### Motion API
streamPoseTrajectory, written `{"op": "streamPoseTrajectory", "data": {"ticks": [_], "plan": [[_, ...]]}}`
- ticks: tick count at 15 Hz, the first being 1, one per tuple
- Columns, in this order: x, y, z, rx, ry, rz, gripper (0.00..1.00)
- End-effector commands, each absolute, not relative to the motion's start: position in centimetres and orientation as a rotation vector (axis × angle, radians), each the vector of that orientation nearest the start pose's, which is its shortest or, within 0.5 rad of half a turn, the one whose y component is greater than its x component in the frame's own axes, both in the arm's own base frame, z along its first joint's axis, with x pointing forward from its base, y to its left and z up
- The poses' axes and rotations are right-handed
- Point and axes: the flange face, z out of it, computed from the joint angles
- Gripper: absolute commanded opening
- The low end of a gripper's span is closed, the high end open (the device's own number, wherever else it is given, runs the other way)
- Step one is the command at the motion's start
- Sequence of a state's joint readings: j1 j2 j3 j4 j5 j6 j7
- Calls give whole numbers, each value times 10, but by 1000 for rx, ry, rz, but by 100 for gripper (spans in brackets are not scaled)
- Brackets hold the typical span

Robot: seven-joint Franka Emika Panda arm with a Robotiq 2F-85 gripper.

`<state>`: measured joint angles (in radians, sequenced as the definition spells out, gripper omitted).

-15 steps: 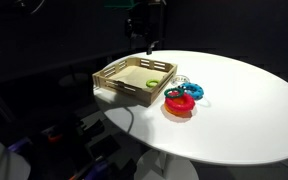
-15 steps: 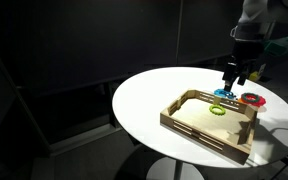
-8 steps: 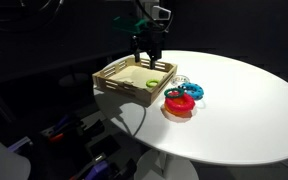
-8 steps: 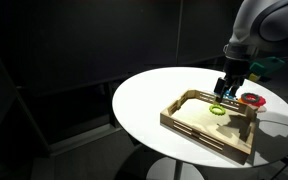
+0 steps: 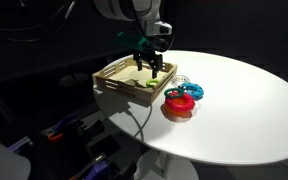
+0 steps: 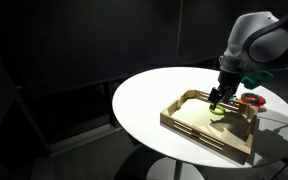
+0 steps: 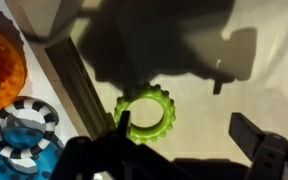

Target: Put the green object on the table

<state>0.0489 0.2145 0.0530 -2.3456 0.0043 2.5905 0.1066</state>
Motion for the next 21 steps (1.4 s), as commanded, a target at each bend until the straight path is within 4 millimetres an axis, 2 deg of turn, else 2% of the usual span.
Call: {"op": "streamPoseTrajectory", "data": {"ticks": [1, 12, 15, 16, 17, 18, 21], "plan": [[523, 52, 241, -3118, -5, -87, 100], [527, 56, 217, -3100, -5, -57, 100], [529, 56, 211, -3100, -6, -45, 84], [529, 56, 211, -3100, -6, -43, 85], [531, 56, 211, -3099, -6, -48, 78], [531, 56, 211, -3099, -7, -48, 82], [532, 56, 210, -3099, -8, -46, 78]]}}
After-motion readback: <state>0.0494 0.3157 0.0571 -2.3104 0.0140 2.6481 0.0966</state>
